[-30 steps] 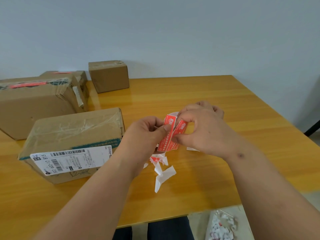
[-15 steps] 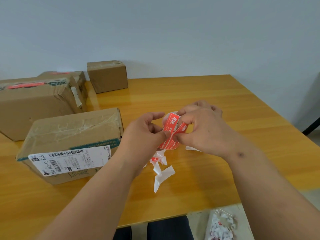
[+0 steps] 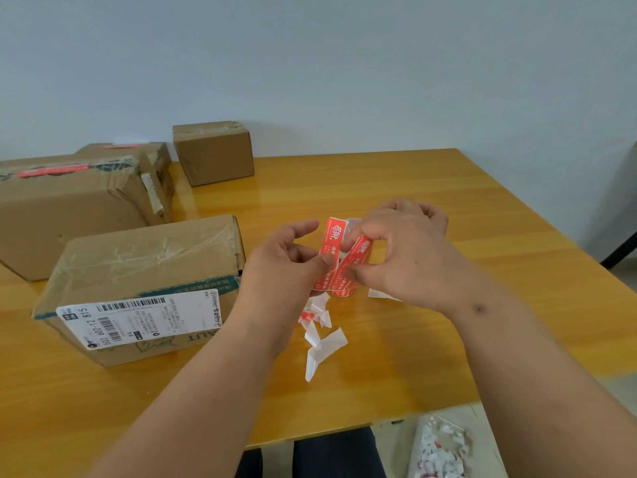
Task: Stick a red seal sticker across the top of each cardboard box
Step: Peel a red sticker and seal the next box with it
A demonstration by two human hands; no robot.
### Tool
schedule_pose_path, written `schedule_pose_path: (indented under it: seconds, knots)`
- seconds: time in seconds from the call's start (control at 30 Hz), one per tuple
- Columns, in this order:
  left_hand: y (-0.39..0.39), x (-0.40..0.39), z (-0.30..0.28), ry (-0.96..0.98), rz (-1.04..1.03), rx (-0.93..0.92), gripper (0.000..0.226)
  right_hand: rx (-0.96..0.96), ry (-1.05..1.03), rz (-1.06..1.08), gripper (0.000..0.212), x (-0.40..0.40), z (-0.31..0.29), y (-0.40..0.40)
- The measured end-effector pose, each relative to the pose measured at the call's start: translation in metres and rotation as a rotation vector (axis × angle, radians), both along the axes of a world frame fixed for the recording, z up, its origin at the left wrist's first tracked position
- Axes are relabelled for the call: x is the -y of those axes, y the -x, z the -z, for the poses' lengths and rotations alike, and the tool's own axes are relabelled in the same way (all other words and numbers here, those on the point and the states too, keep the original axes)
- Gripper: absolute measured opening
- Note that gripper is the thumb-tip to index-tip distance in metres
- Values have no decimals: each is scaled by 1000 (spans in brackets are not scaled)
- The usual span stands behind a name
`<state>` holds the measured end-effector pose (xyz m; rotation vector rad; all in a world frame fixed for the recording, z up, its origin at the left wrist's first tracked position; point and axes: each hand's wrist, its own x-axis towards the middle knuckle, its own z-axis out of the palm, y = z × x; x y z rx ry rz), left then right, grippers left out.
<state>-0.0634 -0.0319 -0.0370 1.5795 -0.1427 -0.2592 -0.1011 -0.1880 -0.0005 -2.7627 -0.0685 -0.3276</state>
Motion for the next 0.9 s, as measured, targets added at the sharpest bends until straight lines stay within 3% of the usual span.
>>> schedule_pose_path:
  seconds: [0.17,0.7,0.9]
  knots:
    - [0,3,1,-6,-48,43,46,-5,-41,2,30,-1,0,0]
    - [1,9,-7,127,-232,94,38,-16,-112,-11,17,7,-2,5]
    - [0,6,-15,193,-255,52,33,-63,-88,-11,25,8,-3,8]
